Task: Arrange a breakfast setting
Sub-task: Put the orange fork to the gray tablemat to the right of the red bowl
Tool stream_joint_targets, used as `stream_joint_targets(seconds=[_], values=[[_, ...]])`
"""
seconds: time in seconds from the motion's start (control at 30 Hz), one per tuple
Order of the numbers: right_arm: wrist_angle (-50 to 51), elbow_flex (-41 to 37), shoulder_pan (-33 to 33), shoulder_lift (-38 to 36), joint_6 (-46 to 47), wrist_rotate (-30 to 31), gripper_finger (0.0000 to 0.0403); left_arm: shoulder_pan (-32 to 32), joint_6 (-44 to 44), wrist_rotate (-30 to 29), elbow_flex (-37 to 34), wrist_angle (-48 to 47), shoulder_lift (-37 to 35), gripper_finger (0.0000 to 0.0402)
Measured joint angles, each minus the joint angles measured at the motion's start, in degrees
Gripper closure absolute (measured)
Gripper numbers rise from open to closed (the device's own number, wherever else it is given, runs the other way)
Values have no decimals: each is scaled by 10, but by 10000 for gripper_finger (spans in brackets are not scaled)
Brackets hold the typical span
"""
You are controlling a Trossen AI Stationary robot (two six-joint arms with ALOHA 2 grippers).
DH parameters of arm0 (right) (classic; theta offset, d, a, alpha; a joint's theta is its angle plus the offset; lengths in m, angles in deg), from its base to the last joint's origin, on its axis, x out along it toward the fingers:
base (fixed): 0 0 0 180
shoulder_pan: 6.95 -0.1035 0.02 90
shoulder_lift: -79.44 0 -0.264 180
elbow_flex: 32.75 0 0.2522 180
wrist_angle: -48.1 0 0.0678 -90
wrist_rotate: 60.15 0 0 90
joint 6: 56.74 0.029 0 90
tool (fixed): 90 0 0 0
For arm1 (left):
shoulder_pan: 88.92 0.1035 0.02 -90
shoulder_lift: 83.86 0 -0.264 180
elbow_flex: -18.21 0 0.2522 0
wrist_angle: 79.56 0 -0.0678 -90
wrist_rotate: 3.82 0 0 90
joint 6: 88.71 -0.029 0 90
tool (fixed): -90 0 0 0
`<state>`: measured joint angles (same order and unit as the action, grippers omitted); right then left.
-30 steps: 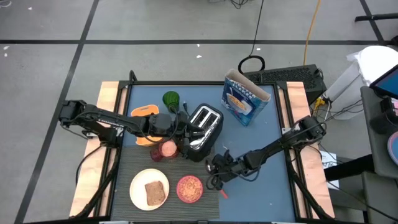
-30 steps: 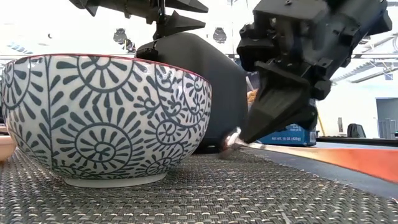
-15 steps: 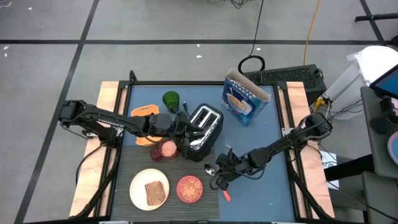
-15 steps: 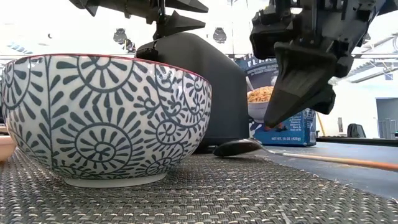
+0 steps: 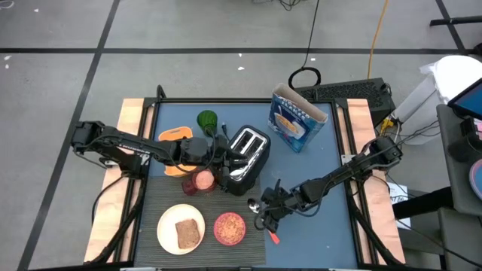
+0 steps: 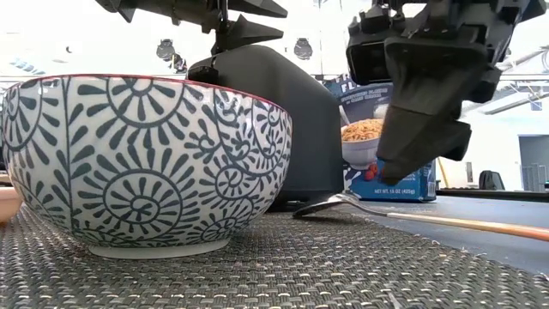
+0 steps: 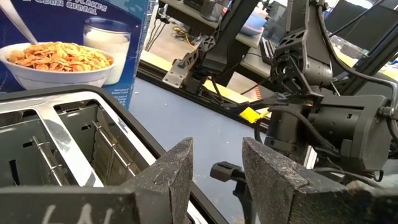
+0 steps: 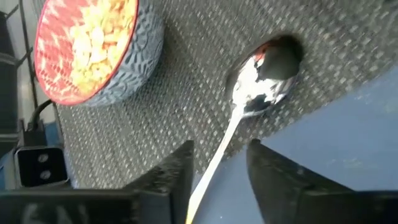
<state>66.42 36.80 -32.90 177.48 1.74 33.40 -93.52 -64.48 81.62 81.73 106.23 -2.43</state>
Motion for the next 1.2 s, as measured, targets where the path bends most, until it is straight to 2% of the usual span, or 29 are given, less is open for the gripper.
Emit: stream_joint_targets(seconds=[0.17, 0.33, 0.5, 0.87, 1.03, 1.2], values=[[0, 0, 1, 1, -6, 26, 221, 0, 0, 0, 0, 0, 0, 259], [-26, 0, 1, 30, -6, 24, 198, 0, 0, 0, 0, 0, 0, 259], [-90, 1, 1, 55, -16, 25, 193, 0, 0, 0, 0, 0, 0, 259], [-108, 2, 5, 103, -8, 32, 193, 0, 0, 0, 0, 0, 0, 259], [-105, 2, 5, 103, -8, 40, 219, 0, 0, 0, 0, 0, 0, 259], [-100, 1, 5, 102, -9, 43, 285, 0, 0, 0, 0, 0, 0, 259]])
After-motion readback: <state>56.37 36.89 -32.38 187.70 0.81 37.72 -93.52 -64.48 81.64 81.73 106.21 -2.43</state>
